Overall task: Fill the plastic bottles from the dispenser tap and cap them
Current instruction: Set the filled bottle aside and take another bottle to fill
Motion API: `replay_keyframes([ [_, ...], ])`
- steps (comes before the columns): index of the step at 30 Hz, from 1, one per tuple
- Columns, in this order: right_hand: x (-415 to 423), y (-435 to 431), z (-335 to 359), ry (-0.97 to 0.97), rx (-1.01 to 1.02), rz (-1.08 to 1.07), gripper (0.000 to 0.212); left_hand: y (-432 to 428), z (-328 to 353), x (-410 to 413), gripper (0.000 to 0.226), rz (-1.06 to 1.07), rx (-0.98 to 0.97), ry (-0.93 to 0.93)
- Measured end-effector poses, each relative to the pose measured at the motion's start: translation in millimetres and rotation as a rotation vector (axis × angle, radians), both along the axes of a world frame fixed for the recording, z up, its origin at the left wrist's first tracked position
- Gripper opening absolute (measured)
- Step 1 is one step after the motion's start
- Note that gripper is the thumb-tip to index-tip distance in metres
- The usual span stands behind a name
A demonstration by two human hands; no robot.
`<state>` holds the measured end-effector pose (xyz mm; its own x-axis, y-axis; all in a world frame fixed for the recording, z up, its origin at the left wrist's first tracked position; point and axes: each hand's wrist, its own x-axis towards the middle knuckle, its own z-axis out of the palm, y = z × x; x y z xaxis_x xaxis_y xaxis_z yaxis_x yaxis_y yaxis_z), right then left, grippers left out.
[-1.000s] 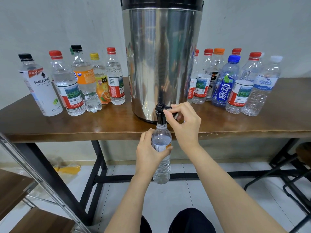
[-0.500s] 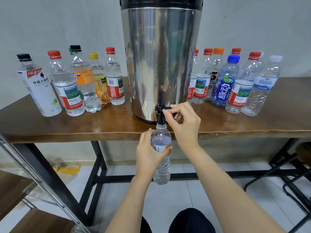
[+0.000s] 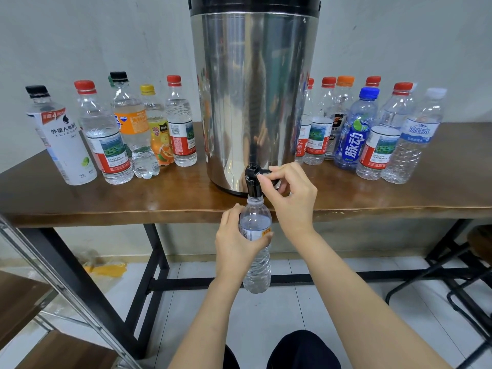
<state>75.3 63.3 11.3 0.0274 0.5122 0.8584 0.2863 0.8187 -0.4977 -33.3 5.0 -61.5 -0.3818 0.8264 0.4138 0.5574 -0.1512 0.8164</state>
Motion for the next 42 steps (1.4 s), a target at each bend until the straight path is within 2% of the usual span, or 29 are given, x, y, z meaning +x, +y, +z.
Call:
replay_keyframes([
  [20, 3.6, -0.2, 1.0, -0.031, -0.016, 0.014, 0.022, -0.5, 1.0, -0.3, 0.074, 0.0, -0.002, -0.01],
  [35, 31.7, 2.0, 6.6, -0.308, 0.035, 0.057, 0.019, -0.8, 2.2, 1.1, 0.07, -0.001, 0.036, -0.031],
  [42, 35.1, 0.7, 19.9, -0.398, 0.089, 0.035, 0.026, -0.4, 2.0, 0.6, 0.071, -0.004, 0.034, -0.042],
])
